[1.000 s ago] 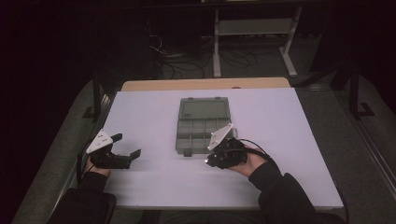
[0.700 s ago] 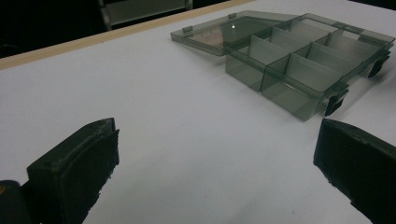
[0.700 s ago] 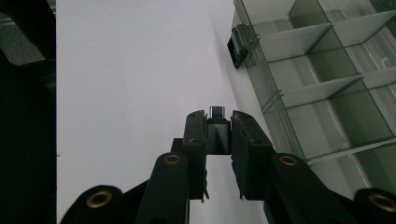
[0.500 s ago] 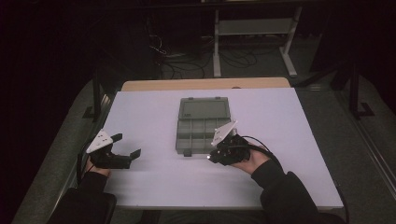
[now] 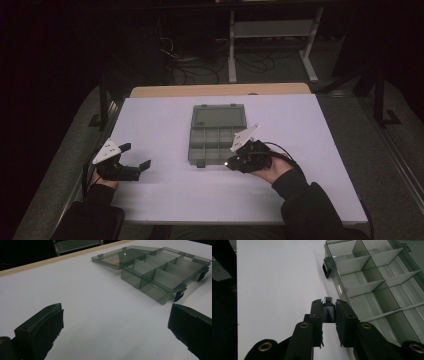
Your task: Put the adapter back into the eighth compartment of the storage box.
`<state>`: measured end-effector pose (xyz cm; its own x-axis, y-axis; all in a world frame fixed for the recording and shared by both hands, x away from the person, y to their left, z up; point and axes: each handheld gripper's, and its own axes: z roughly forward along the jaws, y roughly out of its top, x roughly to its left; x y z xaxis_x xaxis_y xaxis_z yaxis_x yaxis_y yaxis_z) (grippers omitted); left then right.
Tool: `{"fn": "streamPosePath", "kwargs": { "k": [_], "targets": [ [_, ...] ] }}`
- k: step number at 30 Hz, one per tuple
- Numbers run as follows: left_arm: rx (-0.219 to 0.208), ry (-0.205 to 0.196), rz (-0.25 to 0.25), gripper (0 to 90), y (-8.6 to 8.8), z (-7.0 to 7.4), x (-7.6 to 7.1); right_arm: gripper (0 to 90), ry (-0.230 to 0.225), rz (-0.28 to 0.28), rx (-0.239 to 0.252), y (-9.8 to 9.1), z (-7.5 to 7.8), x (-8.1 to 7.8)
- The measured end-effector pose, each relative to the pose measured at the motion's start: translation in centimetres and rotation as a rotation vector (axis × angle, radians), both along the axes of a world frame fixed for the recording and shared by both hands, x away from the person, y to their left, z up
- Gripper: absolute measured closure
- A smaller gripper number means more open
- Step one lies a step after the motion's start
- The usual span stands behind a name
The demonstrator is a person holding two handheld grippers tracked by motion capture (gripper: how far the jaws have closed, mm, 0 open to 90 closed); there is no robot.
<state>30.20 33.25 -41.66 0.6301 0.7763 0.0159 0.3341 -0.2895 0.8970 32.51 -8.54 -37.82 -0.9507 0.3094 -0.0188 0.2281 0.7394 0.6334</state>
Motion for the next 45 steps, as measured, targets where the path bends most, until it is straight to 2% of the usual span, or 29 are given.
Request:
{"fn": "streamPosePath", "kwargs": {
  "k": [17,45],
  "targets": [
    [0.000,0.000,0.000,0.0,0.0,0.0,0.0,74.7,-0.008,-0.052,0.019,-1.6,0.8,1.1],
    [0.002,0.001,-0.002,0.0,0.0,0.0,0.0,74.7,0.019,-0.130,0.021,-2.9,0.3,3.8]
  ]
}}
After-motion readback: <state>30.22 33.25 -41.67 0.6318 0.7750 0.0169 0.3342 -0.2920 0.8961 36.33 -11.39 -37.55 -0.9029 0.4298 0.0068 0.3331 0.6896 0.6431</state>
